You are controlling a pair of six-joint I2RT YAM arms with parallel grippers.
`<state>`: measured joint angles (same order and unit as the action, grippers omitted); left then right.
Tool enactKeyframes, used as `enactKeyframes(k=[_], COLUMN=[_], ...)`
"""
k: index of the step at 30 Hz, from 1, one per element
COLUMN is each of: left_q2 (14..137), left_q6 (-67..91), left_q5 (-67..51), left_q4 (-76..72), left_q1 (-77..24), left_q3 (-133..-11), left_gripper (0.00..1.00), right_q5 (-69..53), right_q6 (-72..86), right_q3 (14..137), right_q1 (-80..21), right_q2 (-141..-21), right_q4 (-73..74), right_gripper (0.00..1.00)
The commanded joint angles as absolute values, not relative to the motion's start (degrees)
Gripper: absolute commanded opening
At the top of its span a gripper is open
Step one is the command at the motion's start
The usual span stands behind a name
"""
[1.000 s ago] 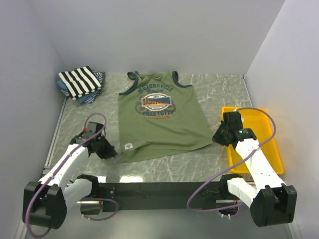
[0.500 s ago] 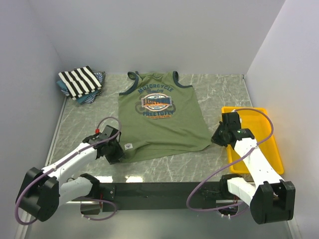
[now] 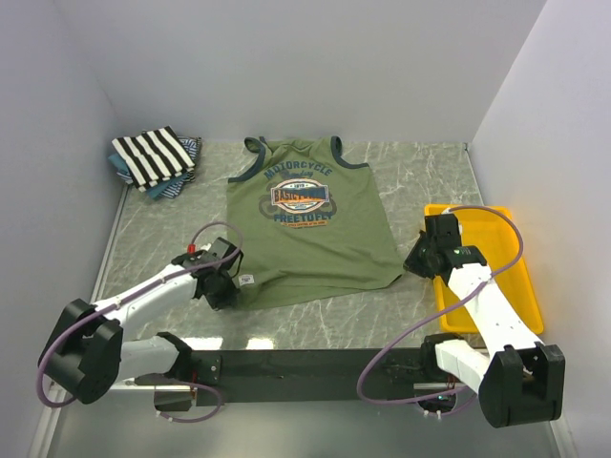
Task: Fold and stack the tank tops
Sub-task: Flatten the tank top out
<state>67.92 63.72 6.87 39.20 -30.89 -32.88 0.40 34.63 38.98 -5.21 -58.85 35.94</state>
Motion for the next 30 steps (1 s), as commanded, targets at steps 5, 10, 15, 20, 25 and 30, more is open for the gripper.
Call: enactKeyframes(k=[5,10,15,20,25,30], left_q2=[64.96,57.94,53.35,51.16,46.95,46.58], left_q6=[60.91,58.36,57.48,57.04,58.1,57.13], left_q5=[13.44,12.49,8.79,2.21,-5.44,-9.05], left_q4=[46.21,50.79,53.34,53.97,52.56,51.85], left_q1=[-28.22,-20.15,-16.0,-15.29,-15.29,-15.38], left_q3=[-41.48,-44.12,-46.49,-44.39,-36.75,-33.31], left_gripper=[0.01,0.01,0.01,0.01,0.01,0.01], right_q5=[1.76,2.28,2.9,3.16,1.24,-0.09], right_q6=[34.45,35.33,37.09,39.02,39.11,39.81], right_q3=[40.17,41.48,43.94,44.74,43.07,40.95], right_q1=[-4.14,-2.38,1.22,4.57,6.24,6.33], right_q2=[-57.92,-56.69,-53.27,-50.72,-48.7,-44.74], right_q4=[34.98,37.44,43.14,48.77,53.87,56.86], right_gripper=[0.1,0.1,0.1,0.1,0.1,0.23])
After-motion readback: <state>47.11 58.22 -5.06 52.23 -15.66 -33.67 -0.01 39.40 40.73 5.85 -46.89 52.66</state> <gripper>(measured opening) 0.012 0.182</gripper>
